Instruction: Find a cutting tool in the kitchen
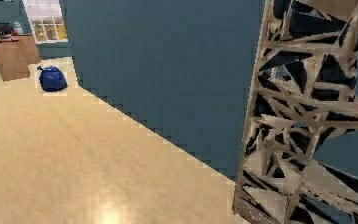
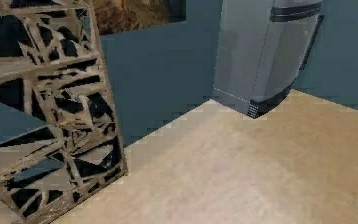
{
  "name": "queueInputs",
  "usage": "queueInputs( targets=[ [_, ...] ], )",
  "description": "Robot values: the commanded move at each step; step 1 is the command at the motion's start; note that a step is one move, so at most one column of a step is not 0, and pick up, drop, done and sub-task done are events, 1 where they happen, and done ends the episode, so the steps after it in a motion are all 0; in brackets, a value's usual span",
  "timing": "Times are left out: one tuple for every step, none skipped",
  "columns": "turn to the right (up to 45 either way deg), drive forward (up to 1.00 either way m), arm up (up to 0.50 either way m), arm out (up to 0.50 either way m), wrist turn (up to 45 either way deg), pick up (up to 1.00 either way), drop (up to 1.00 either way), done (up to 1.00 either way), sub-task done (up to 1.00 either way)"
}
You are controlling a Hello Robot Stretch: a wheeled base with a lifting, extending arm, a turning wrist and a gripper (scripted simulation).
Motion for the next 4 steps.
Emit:
queueInputs(
  targets=[
    [-45.0, 0.00, 0.00, 0.00, 0.0, 0.00, 0.00, 0.00, 0.00],
    [0.0, 1.00, 0.00, 0.00, 0.0, 0.00, 0.00, 0.00, 0.00],
    [0.0, 1.00, 0.00, 0.00, 0.0, 0.00, 0.00, 0.00, 0.00],
    [0.0, 1.00, 0.00, 0.00, 0.0, 0.00, 0.00, 0.00, 0.00]
  ],
)
